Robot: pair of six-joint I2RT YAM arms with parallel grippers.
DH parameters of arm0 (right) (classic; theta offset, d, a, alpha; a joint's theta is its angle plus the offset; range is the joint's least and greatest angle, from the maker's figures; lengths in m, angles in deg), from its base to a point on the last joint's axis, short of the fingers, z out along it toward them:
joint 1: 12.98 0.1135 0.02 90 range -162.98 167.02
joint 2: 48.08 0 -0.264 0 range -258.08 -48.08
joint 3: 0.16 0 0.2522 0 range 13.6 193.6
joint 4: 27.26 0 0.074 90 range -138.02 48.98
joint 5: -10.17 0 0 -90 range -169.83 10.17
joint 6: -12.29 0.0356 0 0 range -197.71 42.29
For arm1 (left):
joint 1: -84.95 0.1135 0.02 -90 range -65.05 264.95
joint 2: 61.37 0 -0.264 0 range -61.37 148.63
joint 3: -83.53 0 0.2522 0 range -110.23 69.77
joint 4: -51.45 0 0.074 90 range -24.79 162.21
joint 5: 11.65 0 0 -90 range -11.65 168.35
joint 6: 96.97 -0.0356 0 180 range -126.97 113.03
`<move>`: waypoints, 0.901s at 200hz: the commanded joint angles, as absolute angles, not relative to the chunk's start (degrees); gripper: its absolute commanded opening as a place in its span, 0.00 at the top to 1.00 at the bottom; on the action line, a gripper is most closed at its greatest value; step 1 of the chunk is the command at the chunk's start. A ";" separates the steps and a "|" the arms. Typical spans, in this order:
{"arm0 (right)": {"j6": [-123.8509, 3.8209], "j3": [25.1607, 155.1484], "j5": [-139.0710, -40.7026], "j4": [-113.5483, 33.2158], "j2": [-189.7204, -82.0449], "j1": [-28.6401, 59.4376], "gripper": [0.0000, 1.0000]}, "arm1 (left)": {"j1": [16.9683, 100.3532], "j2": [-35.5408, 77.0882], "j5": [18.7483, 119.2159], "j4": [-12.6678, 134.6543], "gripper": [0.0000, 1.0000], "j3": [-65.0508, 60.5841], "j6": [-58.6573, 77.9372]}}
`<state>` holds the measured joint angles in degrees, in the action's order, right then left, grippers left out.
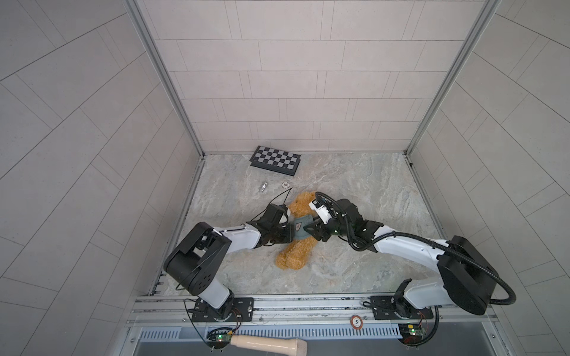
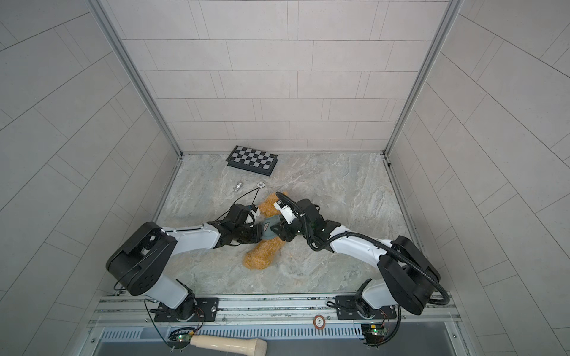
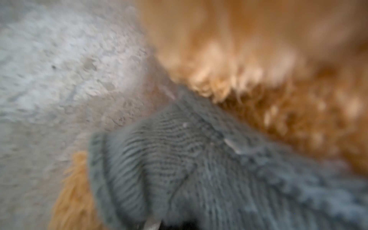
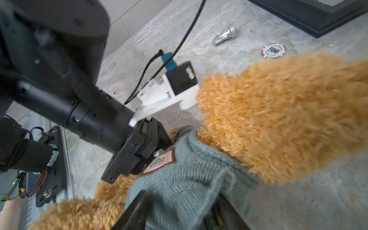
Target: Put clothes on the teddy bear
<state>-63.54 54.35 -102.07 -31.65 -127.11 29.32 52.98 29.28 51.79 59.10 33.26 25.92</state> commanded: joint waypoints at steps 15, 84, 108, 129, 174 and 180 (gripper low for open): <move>-58.53 50.55 -93.90 -35.47 -124.12 32.89 0.49 | 54.09 27.05 52.52 60.31 1.00 29.87 23.81; -51.42 42.67 -92.93 -28.55 -116.07 36.40 0.49 | 57.73 12.96 56.93 76.61 0.58 24.68 19.46; -50.80 41.53 -94.00 -26.85 -113.43 36.67 0.50 | 54.72 1.68 60.13 87.05 0.57 24.71 18.66; -51.46 40.20 -92.71 -27.56 -109.40 36.70 0.47 | 51.30 -6.67 57.33 85.75 0.65 29.75 26.03; -56.40 37.56 -85.40 -33.10 -99.17 38.67 0.42 | 43.50 -9.58 55.53 63.83 0.92 42.54 44.58; -58.04 36.88 -84.83 -32.54 -98.73 39.59 0.41 | 43.47 -9.51 56.04 64.02 0.96 42.82 44.44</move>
